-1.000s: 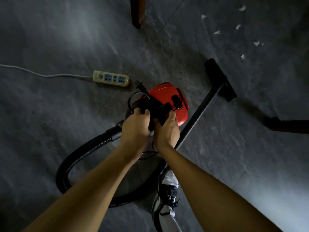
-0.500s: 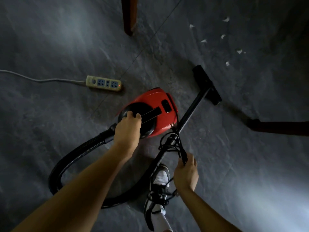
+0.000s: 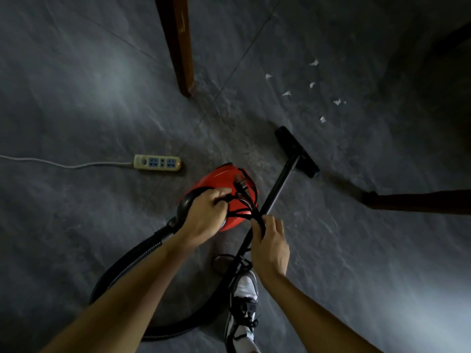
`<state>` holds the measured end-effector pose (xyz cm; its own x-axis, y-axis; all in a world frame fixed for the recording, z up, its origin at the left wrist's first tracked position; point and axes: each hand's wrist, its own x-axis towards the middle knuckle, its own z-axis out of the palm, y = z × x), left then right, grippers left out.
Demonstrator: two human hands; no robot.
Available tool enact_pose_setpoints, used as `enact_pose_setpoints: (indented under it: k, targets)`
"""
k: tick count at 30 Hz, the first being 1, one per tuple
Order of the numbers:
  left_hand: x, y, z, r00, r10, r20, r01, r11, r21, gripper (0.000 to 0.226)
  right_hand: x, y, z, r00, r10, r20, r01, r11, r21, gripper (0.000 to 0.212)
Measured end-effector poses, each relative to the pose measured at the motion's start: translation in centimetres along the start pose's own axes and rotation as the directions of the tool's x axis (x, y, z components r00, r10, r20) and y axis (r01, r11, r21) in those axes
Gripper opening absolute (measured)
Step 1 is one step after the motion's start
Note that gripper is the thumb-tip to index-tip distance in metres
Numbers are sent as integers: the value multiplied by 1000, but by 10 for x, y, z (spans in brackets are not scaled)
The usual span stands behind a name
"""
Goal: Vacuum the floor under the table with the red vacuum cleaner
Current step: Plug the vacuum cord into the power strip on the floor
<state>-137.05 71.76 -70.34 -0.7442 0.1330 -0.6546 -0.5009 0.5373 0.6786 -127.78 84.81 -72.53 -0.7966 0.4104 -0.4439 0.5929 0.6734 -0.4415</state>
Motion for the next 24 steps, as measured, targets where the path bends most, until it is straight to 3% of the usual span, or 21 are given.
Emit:
enact_pose_setpoints:
  k: [2, 5, 8, 11, 14, 17, 21, 24]
  targets:
    - [1, 9, 0, 1000, -12, 18, 13, 997, -73, 22, 1, -7, -1, 999, -52, 15, 53, 997, -59, 26]
    - [8, 10, -8, 999, 44, -26, -47, 990, -130, 42, 5, -16, 2, 989, -141, -45, 136, 986, -99, 29]
    - [14, 7, -24, 999, 48, -23, -53, 960, -276, 31, 13, -24, 15, 947, -295, -131, 273, 949, -158, 25]
    - [12, 8, -34, 997, 61, 44, -42, 936, -349, 19, 15, -54, 26, 962, -237, -137, 228, 970, -78, 30]
    - [8, 7, -57, 986, 146, -76, -160, 958, -240, 20, 16, -94, 40, 978, -136, -158, 145, 988, 48, 25]
    - [11, 5, -96, 967, 174, -184, -220, 938, -267, 35, 23, -139, 33, 939, -170, -299, 194, 980, 53, 33]
    - [32, -25, -152, 993, -53, -107, -2, 889, -459, 42, 55, -214, 11, 893, -320, -315, 330, 944, -22, 31]
    - [48, -63, -181, 966, -219, -140, 150, 909, -389, 32, 84, -271, 21, 920, -381, -90, 380, 924, -31, 30]
